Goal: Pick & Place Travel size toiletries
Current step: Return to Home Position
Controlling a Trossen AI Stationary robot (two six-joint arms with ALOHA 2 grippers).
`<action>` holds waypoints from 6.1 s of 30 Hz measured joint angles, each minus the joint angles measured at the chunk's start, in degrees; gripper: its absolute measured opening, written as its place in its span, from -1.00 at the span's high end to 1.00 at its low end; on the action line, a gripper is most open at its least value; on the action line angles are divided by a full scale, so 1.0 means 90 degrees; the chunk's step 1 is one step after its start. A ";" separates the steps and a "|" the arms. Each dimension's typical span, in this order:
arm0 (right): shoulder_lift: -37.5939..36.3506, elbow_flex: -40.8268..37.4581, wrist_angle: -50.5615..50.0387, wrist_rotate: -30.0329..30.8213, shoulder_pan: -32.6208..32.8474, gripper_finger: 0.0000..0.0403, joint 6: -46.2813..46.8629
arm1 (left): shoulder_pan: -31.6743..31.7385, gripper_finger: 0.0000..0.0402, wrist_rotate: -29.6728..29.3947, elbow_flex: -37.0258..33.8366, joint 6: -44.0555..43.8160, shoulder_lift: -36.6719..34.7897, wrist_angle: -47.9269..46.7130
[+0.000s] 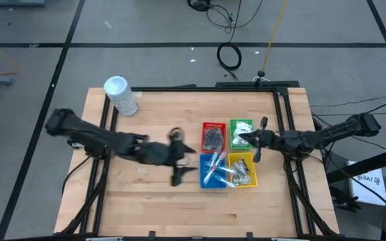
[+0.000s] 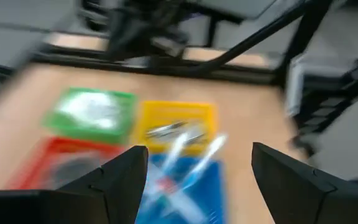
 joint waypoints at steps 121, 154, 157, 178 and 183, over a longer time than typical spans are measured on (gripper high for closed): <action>-0.3767 -0.1469 -0.1807 -0.0843 -0.0488 1.00 0.0456 | 0.2160 -0.45 0.0392 -0.8036 0.1559 -0.9021 0.1636; -0.3767 -0.1472 -0.1807 -0.0845 -0.0488 1.00 0.0454 | 0.2160 -0.42 0.0392 -0.8031 0.1560 -0.9024 0.1636; -0.3767 -0.1472 -0.1807 -0.0845 -0.0486 1.00 0.0454 | 0.2160 -0.43 0.0392 -0.8031 0.1559 -0.9021 0.1636; -0.3764 -0.1474 -0.1807 -0.0845 -0.0486 1.00 0.0454 | 0.2160 -0.41 0.0392 -0.8031 0.1561 -0.9023 0.1636; -0.3764 -0.1474 -0.1807 -0.0843 -0.0485 1.00 0.0454 | 0.2160 -0.42 0.0392 -0.8031 0.1561 -0.9021 0.1638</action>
